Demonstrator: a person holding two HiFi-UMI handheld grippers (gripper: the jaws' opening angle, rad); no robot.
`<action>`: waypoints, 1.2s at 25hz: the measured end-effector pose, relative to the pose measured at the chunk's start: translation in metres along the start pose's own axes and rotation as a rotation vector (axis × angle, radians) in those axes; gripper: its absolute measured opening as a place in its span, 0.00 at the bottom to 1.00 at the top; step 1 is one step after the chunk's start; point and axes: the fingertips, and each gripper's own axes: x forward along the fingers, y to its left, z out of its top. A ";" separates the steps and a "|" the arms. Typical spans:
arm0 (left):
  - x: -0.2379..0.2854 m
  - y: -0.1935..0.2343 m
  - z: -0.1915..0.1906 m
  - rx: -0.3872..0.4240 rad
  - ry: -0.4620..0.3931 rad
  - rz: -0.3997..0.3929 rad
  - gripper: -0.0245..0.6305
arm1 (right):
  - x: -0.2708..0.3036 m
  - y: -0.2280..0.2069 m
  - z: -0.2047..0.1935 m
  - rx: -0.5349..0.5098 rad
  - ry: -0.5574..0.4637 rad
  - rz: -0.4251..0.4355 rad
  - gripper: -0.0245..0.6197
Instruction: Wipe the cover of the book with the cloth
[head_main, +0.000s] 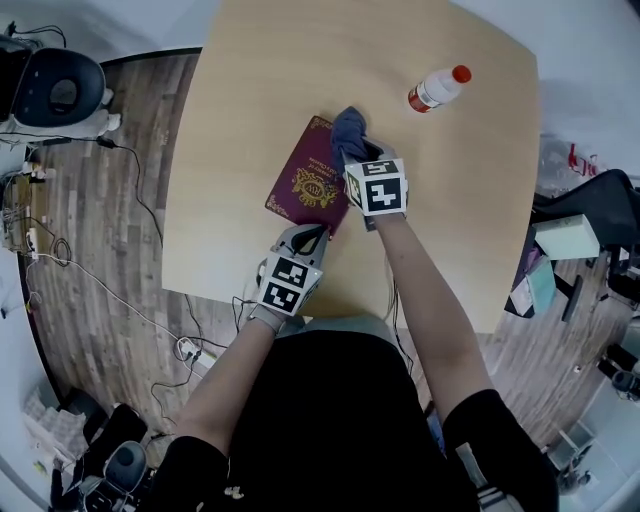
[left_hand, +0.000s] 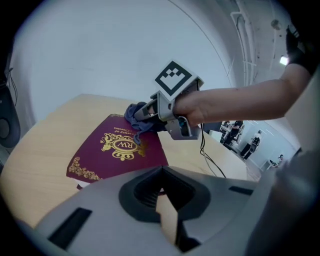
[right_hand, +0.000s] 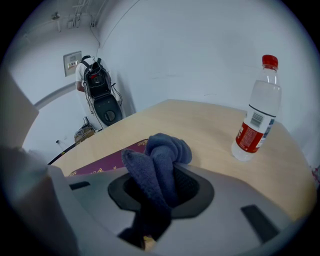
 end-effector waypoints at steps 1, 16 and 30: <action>0.001 -0.001 0.002 0.004 -0.009 0.006 0.07 | 0.000 0.000 0.000 0.001 -0.001 0.000 0.22; 0.001 -0.002 0.000 0.059 -0.064 -0.004 0.07 | 0.018 0.013 0.018 -0.034 0.067 0.059 0.22; 0.002 -0.003 0.001 0.058 -0.082 -0.001 0.07 | 0.009 0.096 -0.008 -0.240 0.135 0.305 0.22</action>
